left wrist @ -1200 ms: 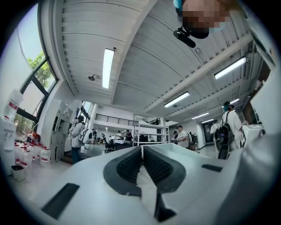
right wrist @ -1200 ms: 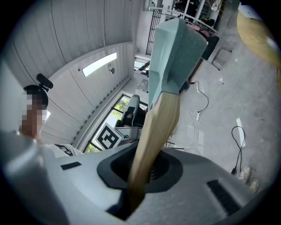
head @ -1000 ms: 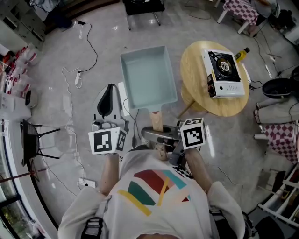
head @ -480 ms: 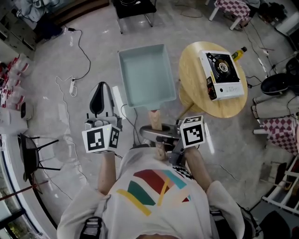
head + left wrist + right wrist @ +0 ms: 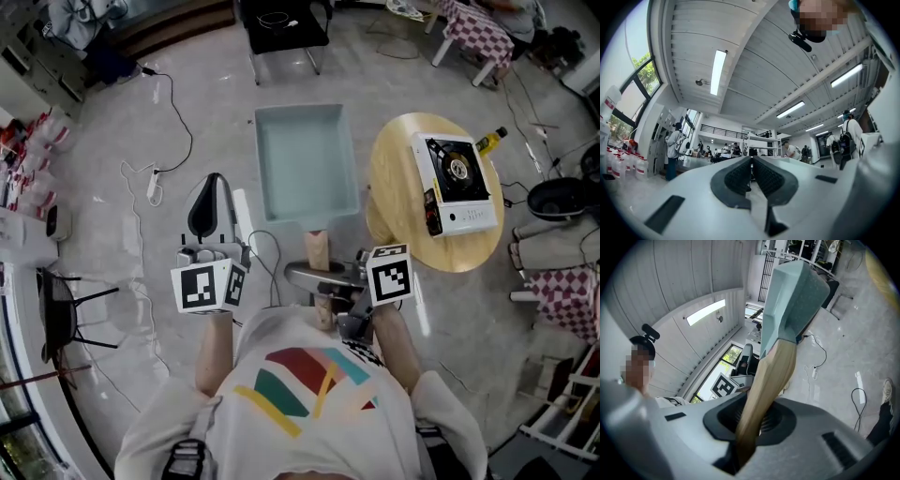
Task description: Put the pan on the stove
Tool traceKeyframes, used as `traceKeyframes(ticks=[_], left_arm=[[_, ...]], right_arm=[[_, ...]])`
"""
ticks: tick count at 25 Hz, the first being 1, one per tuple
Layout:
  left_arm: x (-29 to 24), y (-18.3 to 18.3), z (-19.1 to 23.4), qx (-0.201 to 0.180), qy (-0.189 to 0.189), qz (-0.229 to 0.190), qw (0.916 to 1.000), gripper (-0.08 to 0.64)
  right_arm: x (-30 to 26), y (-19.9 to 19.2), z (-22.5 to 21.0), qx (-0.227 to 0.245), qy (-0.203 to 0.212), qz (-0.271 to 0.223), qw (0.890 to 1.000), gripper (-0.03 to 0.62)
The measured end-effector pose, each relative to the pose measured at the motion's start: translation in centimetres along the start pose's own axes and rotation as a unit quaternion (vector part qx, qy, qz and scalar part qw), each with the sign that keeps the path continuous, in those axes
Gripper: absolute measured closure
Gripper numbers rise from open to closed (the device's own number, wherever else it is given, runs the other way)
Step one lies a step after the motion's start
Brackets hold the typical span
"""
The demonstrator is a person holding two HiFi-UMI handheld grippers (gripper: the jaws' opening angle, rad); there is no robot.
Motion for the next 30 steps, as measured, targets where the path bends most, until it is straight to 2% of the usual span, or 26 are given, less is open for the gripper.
traceKeyframes(ticks=[9,17,23,30], left_arm=[[-2.4,0.0,1.5,-0.022,0.016,-0.014,0.9995,0.546],[-7.8,-0.6,3.6,-0.011,0.031,-0.022,0.9992,0.546],[-14.7,-0.5,3.9,0.002,0.021,-0.027,0.9994,0.546],[-26.4,0.4,2.6,-0.019,0.006,-0.048,0.9987,0.546]], right_arm=[[-1.3,4.1,-2.3,0.038,0.001,0.031,0.999,0.554],[-2.7,9.0,-4.3,0.023,0.016,0.043,0.999,0.554],[-2.0,15.5,-6.1,0.012,0.006,0.047,0.999,0.554],[-0.6,26.0,-9.2,0.011,0.011,0.048,0.999,0.554]])
Point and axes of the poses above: the fingertips, and each gripper's own axes: x backward along the fingers, z to its left, y out of its top, the point moved 10 cm from there along x, backward along the fingers, and after that the axes turned 1 degree about -z, right-handed, at the moved point
